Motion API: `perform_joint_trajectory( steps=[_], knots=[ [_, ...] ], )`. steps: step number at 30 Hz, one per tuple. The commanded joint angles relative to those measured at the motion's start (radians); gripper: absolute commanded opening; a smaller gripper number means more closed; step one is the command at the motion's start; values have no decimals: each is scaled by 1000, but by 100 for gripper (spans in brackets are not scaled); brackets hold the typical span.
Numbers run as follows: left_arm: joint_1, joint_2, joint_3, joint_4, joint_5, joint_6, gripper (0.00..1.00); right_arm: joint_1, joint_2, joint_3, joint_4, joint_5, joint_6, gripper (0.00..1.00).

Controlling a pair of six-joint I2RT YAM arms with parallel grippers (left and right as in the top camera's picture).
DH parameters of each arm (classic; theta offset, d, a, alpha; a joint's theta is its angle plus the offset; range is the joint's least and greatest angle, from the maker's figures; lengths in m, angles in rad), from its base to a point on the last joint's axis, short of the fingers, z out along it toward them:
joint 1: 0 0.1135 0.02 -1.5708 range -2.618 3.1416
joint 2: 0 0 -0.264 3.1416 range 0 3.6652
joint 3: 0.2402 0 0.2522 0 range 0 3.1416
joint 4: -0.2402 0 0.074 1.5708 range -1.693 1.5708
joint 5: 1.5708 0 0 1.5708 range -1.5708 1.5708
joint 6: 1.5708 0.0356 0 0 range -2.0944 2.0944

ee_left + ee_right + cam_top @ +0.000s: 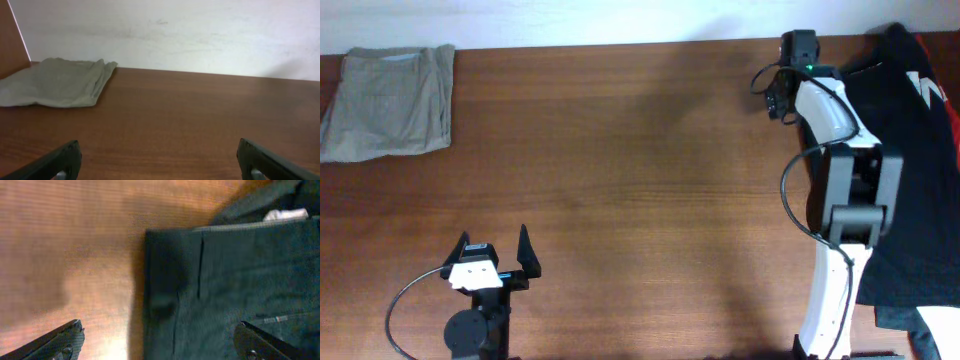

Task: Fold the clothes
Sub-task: 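Reach the right gripper to the black trousers on the right pile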

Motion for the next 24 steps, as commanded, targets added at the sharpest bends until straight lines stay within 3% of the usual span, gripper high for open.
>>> perform_joint_trajectory(
  steps=[1, 6, 10, 13, 17, 19, 21, 24],
  knots=[
    [2, -6, -6, -2, 0, -2, 99, -2, 48, 60, 25, 20, -3, 99],
    [2, -6, -6, -2, 0, -2, 99, -62, 82, 60, 34, -7, -2, 100],
    [2, -6, -6, -2, 0, -2, 99, -87, 82, 59, 34, -91, 1, 87],
    [2, -6, -6, -2, 0, -2, 99, -87, 82, 59, 34, -127, 1, 73],
    [2, -6, -6, -2, 0, -2, 99, -87, 82, 60, 35, -164, 35, 36],
    [2, -6, -6, -2, 0, -2, 99, -86, 76, 64, 36, -142, 51, 29],
    [2, -6, -6, -2, 0, -2, 99, -86, 61, 85, 33, -117, 90, 11],
    [2, -6, -6, -2, 0, -2, 99, -86, 53, 133, -10, -118, 97, 4]
  ],
)
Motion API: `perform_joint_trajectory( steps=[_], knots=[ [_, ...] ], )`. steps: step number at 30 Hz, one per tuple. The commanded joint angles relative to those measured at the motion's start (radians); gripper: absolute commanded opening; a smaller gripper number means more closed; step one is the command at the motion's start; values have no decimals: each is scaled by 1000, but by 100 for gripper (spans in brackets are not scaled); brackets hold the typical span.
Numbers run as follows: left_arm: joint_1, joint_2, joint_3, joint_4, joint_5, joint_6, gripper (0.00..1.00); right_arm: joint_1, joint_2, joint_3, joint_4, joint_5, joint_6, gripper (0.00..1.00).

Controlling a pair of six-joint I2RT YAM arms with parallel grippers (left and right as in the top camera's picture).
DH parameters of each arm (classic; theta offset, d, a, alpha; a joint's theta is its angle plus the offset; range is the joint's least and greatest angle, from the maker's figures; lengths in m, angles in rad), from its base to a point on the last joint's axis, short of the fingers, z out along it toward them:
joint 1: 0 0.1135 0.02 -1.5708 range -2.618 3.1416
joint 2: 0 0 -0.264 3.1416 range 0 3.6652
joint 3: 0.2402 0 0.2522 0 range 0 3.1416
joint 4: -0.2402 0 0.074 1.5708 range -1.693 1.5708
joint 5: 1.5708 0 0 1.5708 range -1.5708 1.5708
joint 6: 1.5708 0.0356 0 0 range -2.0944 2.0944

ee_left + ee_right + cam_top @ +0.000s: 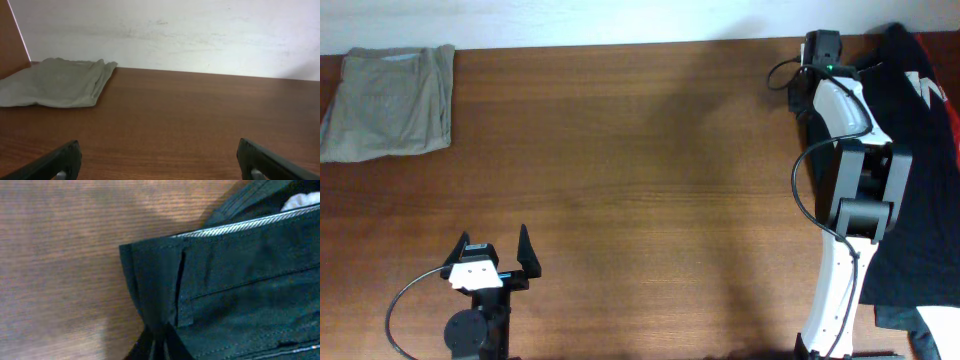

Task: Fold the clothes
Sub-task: 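Reach the right gripper to the black trousers on the right pile, then grasp the black trousers and drag them left to the table center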

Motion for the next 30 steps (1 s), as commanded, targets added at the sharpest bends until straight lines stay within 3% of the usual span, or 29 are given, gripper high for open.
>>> perform_joint_trajectory(
  steps=[1, 8, 19, 25, 30],
  knots=[
    [2, -6, -6, -1, 0, -2, 99, 4, -11, 77, -30, 25, 30, 4],
    [2, -6, -6, -1, 0, -2, 99, 28, -18, 256, -166, -14, 78, 4],
    [2, -6, -6, -1, 0, -2, 99, 214, -71, 468, -303, 34, 93, 4],
    [2, -6, -6, -1, 0, -2, 99, 418, -68, 468, -327, -391, 161, 4],
    [2, -6, -6, -1, 0, -3, 99, 674, -31, 462, -289, -479, 267, 4]
  ],
)
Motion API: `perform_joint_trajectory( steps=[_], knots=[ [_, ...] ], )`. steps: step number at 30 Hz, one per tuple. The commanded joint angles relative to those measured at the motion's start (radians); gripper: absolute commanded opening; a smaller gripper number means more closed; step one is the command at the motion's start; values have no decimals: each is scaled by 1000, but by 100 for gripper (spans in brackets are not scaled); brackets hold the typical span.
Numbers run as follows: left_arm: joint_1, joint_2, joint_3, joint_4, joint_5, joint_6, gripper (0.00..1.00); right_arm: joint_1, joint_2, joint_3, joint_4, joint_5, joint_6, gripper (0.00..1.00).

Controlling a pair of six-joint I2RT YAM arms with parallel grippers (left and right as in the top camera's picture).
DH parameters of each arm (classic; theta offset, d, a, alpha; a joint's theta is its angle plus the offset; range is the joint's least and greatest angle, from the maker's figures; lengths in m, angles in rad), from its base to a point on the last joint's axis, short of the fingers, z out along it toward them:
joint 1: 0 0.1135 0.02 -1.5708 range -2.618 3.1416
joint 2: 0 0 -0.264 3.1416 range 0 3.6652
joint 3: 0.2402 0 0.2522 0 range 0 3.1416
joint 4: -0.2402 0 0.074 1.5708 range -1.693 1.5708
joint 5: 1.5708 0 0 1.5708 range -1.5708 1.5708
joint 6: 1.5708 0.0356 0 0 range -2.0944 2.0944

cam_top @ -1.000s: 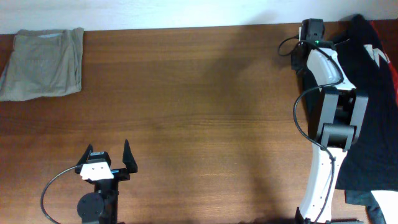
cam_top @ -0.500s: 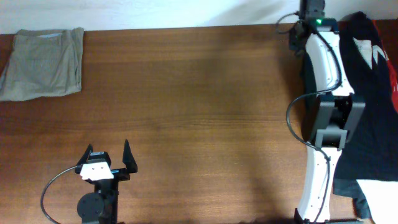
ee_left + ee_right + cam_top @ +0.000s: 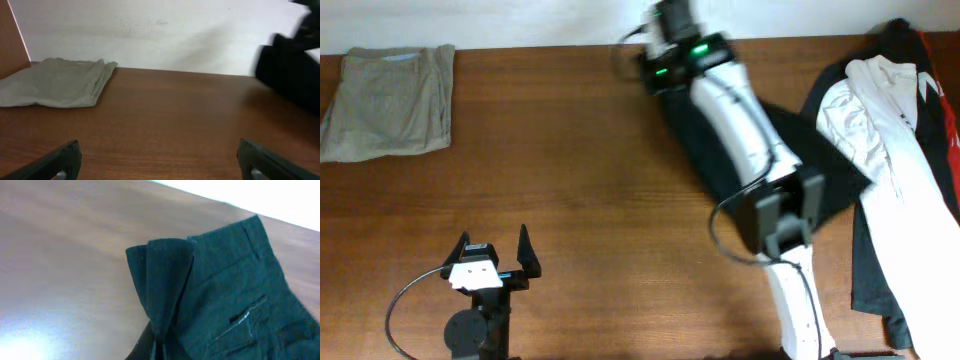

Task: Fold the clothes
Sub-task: 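Grasp the black trousers and drag them left to the table center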

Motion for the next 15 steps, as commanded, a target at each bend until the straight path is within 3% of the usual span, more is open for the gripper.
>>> perform_joint_trajectory(
  steps=[1, 3, 6, 7, 8, 9, 11, 12, 15],
  knots=[
    [2, -6, -6, -1, 0, -2, 99, 171, -4, 25, 26, -116, 89, 4],
    [2, -6, -6, -1, 0, -2, 99, 265, -1, 25, 40, -100, 92, 4],
    [2, -6, -6, -1, 0, -2, 99, 348, -5, 26, 46, -66, 113, 13],
    [2, -6, -6, -2, 0, -2, 99, 354, -7, 26, 42, -66, 114, 25],
    [2, -6, -6, -1, 0, -2, 99, 352, -14, 27, 32, -66, 114, 65],
    [2, -6, -6, -1, 0, -2, 99, 339, -25, 27, 21, -63, 129, 77],
    [2, -6, -6, -1, 0, -2, 99, 291, -57, 26, 2, -59, 191, 84],
    [2, -6, -6, -2, 0, -2, 99, 257, -77, 27, -6, -59, 211, 99],
    [2, -6, -6, -1, 0, -2, 99, 138, -119, 26, -71, -60, 272, 99]
  ],
)
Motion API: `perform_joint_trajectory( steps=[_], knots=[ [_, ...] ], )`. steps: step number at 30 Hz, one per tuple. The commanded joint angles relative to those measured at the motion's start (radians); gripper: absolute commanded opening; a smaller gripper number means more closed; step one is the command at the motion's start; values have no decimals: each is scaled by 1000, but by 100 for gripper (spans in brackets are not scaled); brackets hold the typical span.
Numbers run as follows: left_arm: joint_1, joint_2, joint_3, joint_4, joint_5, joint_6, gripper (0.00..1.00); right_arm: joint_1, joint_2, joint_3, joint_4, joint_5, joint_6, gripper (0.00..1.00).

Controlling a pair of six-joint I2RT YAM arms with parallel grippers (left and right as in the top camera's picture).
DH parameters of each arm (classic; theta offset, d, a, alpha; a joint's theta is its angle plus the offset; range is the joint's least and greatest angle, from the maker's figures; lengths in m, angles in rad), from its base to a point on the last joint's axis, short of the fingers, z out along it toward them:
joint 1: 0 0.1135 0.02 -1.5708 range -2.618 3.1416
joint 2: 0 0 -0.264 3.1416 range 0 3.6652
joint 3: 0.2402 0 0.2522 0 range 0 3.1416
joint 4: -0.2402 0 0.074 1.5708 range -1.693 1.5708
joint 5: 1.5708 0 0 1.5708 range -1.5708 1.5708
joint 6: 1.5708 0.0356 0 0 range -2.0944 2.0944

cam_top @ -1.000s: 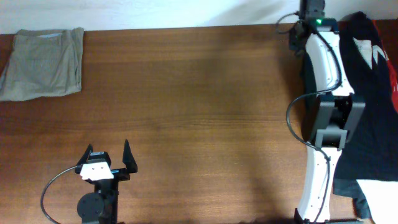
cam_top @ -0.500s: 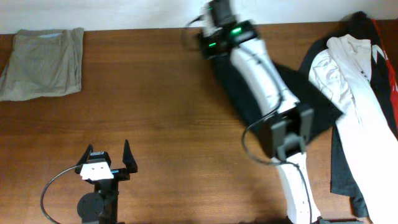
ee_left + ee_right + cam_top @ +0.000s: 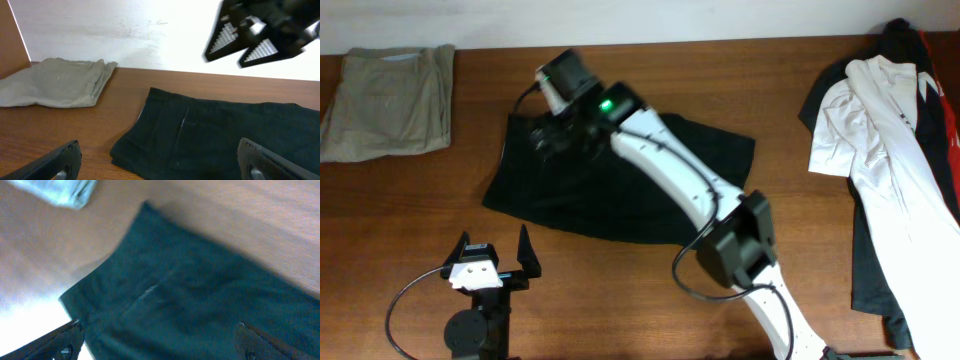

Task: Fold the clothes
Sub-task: 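Grasp the black trousers and drag them left to the table center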

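A black pair of shorts (image 3: pixel 620 175) lies spread flat across the middle of the table, also in the left wrist view (image 3: pixel 215 135) and the right wrist view (image 3: pixel 190 305). My right gripper (image 3: pixel 560 120) hangs open above the garment's far left corner, nothing between its fingers (image 3: pixel 65 342). It shows in the left wrist view as an open pair of ridged pads (image 3: pixel 260 37). My left gripper (image 3: pixel 498 262) rests open at the table's near edge, just short of the shorts' near hem. A folded khaki garment (image 3: pixel 388 100) sits at the far left corner.
A pile of clothes with a white shirt (image 3: pixel 885 150) on top, over black and red fabric, hangs over the table's right edge. The right arm (image 3: pixel 690 190) stretches diagonally over the shorts. A white wall (image 3: pixel 150 30) backs the table.
My right gripper has let go of the black shorts and opened. The shorts now lie flat at the table's middle left, and the gripper has moved left over their far corner.
My right gripper stood open over the dark pile at the far right. It then was shut on the black shorts' waistband. After that it held them over the table's far middle, uncovering the white shirt. Now the shorts lie spread out, released. The left arm stayed still.
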Motion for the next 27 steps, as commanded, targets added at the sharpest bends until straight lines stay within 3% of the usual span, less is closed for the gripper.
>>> perform_joint_trajectory(
  steps=[1, 4, 11, 18, 24, 27],
  knots=[
    [2, -6, -6, -1, 0, -2, 99, -135, -104, 24, -74, 14, 106, 99],
    [2, -6, -6, -1, 0, -2, 99, -266, -103, 24, -232, 14, 174, 99],
    [2, -6, -6, -1, 0, -2, 99, -574, -97, 14, -549, 89, 170, 99],
    [2, -6, -6, -1, 0, -2, 99, -767, -97, -149, -525, 93, 170, 98],
    [2, -6, -6, -1, 0, -2, 99, -781, -97, -382, -395, 91, 167, 99],
    [2, -6, -6, -1, 0, -2, 99, -785, -97, -439, -367, 95, 96, 99]
  ],
)
